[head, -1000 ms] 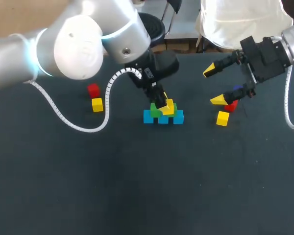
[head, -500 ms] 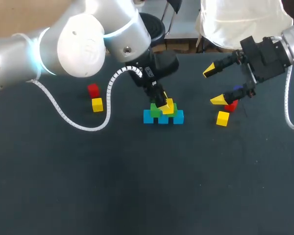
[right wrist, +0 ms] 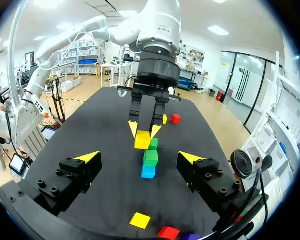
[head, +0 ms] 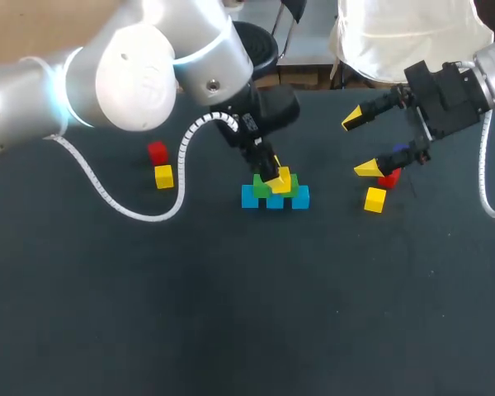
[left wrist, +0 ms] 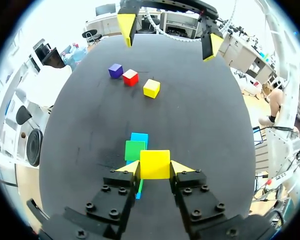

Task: Place the blue cubes, place green cubes on the blue cubes, place the yellow cubes on the green cubes, then place the red cubes on the yellow cubes, and place purple cube on the red cubes.

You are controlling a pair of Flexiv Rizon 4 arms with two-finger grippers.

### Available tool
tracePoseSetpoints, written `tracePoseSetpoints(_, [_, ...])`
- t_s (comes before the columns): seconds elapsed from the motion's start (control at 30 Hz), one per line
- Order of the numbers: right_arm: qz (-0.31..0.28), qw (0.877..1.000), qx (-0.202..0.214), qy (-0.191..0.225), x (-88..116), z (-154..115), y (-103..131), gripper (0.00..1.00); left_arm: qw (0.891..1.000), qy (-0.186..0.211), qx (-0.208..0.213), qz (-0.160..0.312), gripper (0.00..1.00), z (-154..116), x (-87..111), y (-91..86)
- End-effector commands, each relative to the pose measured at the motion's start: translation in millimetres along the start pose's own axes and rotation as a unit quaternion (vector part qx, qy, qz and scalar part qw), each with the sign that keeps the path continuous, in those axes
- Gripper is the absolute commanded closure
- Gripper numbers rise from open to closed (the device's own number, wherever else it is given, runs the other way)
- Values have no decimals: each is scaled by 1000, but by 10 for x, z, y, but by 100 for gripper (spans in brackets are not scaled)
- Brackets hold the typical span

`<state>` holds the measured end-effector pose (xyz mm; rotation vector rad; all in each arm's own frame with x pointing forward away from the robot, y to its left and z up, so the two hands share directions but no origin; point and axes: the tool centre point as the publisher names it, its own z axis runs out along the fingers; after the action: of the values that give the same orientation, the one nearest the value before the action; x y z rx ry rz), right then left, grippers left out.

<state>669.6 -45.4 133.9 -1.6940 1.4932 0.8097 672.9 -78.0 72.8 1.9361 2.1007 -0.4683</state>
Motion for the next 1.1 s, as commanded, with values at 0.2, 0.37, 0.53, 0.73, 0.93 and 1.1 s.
tracePoseSetpoints(0.2, [0, 1000, 0, 0, -1, -1, 0, 0, 1000, 2, 2, -1, 100, 26, 15, 21])
tracePoseSetpoints(0.37, [0, 1000, 0, 0, -1, -1, 0, 0, 1000, 1, 1, 1, 100, 20, 16, 31])
tracePoseSetpoints(0.53, [0, 1000, 0, 0, -1, -1, 0, 0, 1000, 2, -1, 4, 100, 17, 8, 69])
tracePoseSetpoints(0.73, [0, 1000, 0, 0, -1, -1, 0, 0, 1000, 2, -2, 9, 100, 17, 5, 92])
tracePoseSetpoints(0.93, [0, 1000, 0, 0, -1, -1, 0, 0, 1000, 3, 1, 10, 100, 34, 7, 101])
tracePoseSetpoints(1.1, [0, 1000, 0, 0, -1, -1, 0, 0, 1000, 3, 3, 6, 100, 45, 34, 110])
